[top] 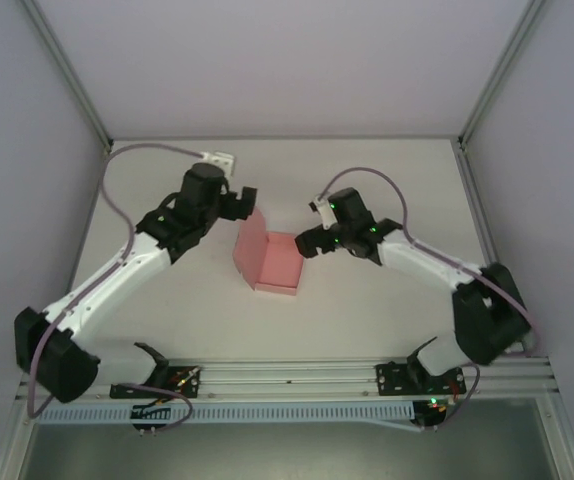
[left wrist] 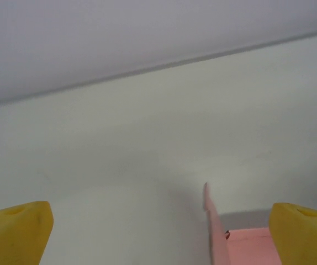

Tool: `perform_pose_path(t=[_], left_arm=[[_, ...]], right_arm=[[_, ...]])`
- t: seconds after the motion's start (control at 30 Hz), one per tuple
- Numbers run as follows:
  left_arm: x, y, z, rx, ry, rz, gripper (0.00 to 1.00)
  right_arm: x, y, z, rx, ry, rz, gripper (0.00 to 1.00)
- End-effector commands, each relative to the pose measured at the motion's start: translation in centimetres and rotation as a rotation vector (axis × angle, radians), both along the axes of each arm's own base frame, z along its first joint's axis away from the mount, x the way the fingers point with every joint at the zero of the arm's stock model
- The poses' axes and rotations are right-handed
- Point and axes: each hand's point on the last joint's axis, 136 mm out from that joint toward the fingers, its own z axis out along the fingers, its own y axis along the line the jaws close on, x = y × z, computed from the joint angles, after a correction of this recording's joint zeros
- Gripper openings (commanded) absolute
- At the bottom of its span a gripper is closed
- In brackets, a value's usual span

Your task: Assemble paper box

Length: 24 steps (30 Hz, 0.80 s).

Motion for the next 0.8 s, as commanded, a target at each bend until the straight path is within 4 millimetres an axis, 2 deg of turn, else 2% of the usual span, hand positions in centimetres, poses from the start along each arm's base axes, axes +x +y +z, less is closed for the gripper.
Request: perform_pose_path(t=[0.0, 0.17, 0.27, 0.37, 0.4, 0.57, 0.67, 0.77], left_arm=[[-1.2, 2.7, -2.4, -0.250, 0.095, 0.159, 1.00], [-2.6, 5.9, -5.6, -0.235, 0.145, 0.245, 1.00], [-2.8, 6.8, -6.4, -0.210, 0.161, 0.266, 1.00], [-3.0, 7.2, -6.5, -0.193, 0.164, 0.271, 1.00], [-2.9, 7.3, -6.5, -0.189, 0.162, 0.273, 1.00], [-2.7, 7.0, -5.4, -0.198, 0.132, 0.253, 1.00], [-2.6, 6.9, -4.8, -0.211, 0.115, 0.248, 1.00], [-2.4, 6.6, -4.3, -0.220, 0.096, 0.227, 1.00]], right_arm=[[1.0, 3.0, -1.4, -0.044, 0.031, 0.150, 0.88], [2.7, 6.0, -5.2, -0.145, 0.085, 0.206, 0.81], [3.0, 7.6, -6.9, -0.198, 0.099, 0.234, 0.72], [4.0, 7.6, -8.0, -0.263, 0.092, 0.195, 0.60], [4.4, 7.5, -8.2, -0.284, 0.079, 0.169, 0.56], [5.4, 6.0, -8.1, -0.340, 0.025, -0.029, 0.18], [5.2, 3.7, -7.8, -0.333, 0.041, -0.280, 0.09], [3.5, 0.1, -8.3, -0.343, 0.087, -0.580, 0.05]])
